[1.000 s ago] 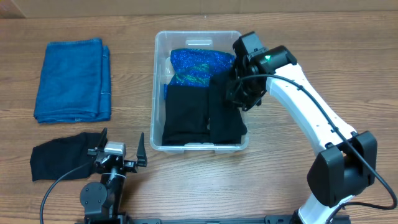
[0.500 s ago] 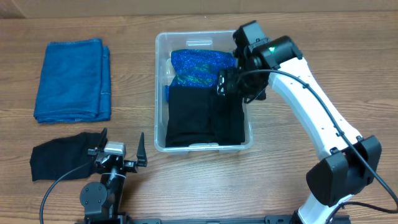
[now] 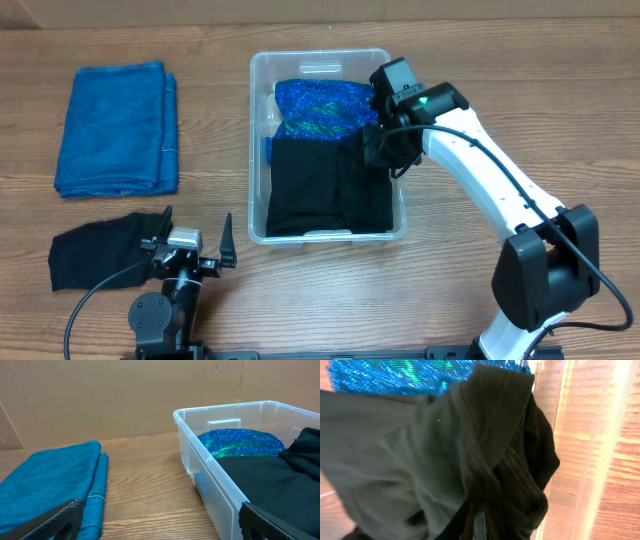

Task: Pack container
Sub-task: 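Press the black cloth flat and withdraw the right gripper to the right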

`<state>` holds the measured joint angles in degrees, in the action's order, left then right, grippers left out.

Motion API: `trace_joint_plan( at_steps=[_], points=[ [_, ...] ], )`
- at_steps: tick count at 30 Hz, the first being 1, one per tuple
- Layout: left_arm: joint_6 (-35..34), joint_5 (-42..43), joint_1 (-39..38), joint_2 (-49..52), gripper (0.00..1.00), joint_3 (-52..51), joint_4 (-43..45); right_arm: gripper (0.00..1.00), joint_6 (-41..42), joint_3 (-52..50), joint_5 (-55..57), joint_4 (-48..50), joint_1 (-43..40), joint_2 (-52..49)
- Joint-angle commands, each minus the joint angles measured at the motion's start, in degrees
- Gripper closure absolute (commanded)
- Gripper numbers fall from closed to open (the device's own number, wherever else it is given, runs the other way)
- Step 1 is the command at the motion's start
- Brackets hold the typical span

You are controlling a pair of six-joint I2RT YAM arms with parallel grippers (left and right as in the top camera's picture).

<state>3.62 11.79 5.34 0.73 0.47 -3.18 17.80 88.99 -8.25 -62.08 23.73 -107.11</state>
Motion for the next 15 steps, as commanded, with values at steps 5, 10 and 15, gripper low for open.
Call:
trace_joint_plan(
  at_steps=[5, 10, 15],
  points=[
    [1.1, -0.2, 0.4, -0.5, 0.0, -0.2, 0.0, 0.94, 0.0, -7.4, 1.2, 5.5, 0.3, 0.3],
    [1.1, -0.2, 0.4, -0.5, 0.0, -0.2, 0.0, 0.96, 0.0, 5.6, 1.4, -0.3, 0.3, 0.3],
    [1.1, -0.2, 0.4, -0.5, 0.0, -0.2, 0.0, 0.88, 0.0, 10.3, 1.4, -0.1, 0.3, 0.0]
  ],
)
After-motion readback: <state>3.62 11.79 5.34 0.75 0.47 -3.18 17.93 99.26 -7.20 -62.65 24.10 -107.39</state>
